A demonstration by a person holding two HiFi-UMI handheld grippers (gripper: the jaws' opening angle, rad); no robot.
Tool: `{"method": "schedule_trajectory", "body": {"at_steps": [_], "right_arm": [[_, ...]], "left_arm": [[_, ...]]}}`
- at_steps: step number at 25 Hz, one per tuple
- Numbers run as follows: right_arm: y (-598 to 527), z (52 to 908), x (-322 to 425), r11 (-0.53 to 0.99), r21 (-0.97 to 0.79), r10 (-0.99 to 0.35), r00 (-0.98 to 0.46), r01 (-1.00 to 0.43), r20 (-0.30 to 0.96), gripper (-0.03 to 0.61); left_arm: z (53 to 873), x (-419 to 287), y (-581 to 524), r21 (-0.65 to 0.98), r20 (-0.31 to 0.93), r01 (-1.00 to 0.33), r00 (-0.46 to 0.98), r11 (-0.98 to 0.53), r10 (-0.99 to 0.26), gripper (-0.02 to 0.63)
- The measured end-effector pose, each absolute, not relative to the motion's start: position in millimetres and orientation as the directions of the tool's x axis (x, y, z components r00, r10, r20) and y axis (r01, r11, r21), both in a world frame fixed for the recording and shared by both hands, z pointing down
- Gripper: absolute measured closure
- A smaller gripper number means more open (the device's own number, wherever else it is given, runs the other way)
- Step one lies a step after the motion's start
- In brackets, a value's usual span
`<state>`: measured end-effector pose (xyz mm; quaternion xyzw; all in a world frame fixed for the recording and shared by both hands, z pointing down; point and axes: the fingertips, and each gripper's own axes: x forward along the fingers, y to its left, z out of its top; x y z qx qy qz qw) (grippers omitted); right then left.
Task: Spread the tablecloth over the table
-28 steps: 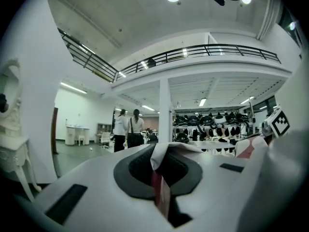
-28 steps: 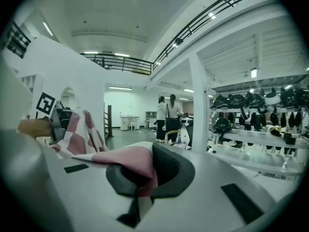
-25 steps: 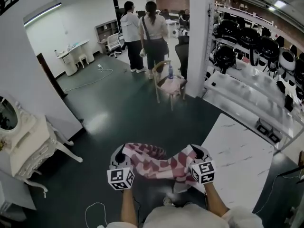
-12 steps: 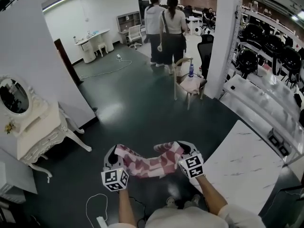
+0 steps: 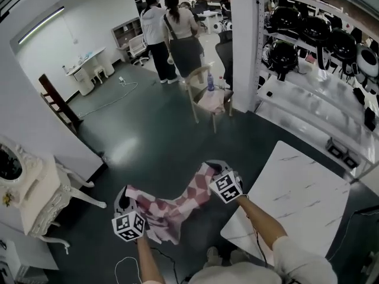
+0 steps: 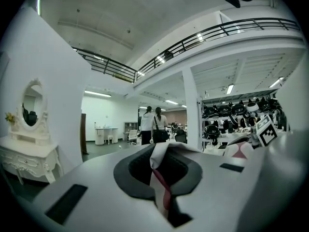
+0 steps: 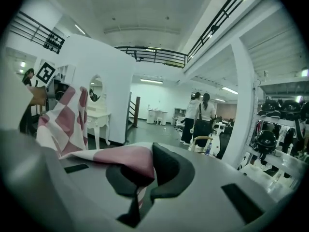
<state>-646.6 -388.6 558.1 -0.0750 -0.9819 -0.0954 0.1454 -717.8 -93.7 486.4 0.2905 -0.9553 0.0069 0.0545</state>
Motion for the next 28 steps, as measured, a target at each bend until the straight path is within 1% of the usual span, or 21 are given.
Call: {"method": "schedule_trajectory", "body": {"at_steps": [2,5,8,11,13,15,17,19,22,25,28], "right_arm": [[-442,564,-654,0.973,0.186,0.074,-0.949,0.136,0.307,0.561],[-544,568,-650,0.967,0.251,-0.032,-0.952,0.047,0.303,0.561],[-662,560,-627,0.934,0.352,-0.172,-0.943,-0.064,0.284,0.561],[-783,524,-586,0.873,0.447,-0.324,-0.918,-0.197,0.229,0.561],[-861,472,-535,0.784,0.532,-0.449,-0.883,-0.318,0.133,0.561],[-920,406,-467,0.654,0.616,-0.555,-0.832,-0.439,-0.004,0.561],[-957,346,-399,0.519,0.680,-0.617,-0.777,-0.518,-0.120,0.561],[-984,309,-330,0.416,0.716,-0.672,-0.720,-0.561,-0.174,0.561],[-1002,302,-225,0.309,0.768,-0.748,-0.642,-0.561,-0.168,0.561],[-994,330,-129,0.244,0.833,-0.811,-0.575,-0.497,-0.106,0.561],[-974,365,-51,0.210,0.875,-0.868,-0.496,-0.436,-0.039,0.561]], "left_arm": [[490,-733,-136,0.022,0.124,-0.579,-0.807,0.815,-0.577,0.584],[495,-746,-214,0.038,0.128,-0.619,-0.775,0.784,-0.618,0.584],[496,-755,-298,0.060,0.116,-0.661,-0.739,0.748,-0.663,0.584],[478,-758,-374,0.068,0.088,-0.707,-0.699,0.704,-0.710,0.584],[454,-753,-432,0.044,0.050,-0.757,-0.650,0.652,-0.758,0.584],[423,-736,-499,-0.035,0.009,-0.822,-0.570,0.569,-0.822,0.584],[392,-707,-566,-0.120,-0.023,-0.868,-0.482,0.481,-0.876,0.584],[371,-672,-627,-0.157,-0.047,-0.903,-0.397,0.399,-0.917,0.584],[366,-614,-697,-0.213,-0.041,-0.936,-0.278,0.280,-0.960,0.584],[383,-557,-745,-0.258,0.003,-0.952,-0.169,0.163,-0.986,0.584],[404,-508,-773,-0.291,0.056,-0.955,-0.082,0.062,-0.995,0.584]]}}
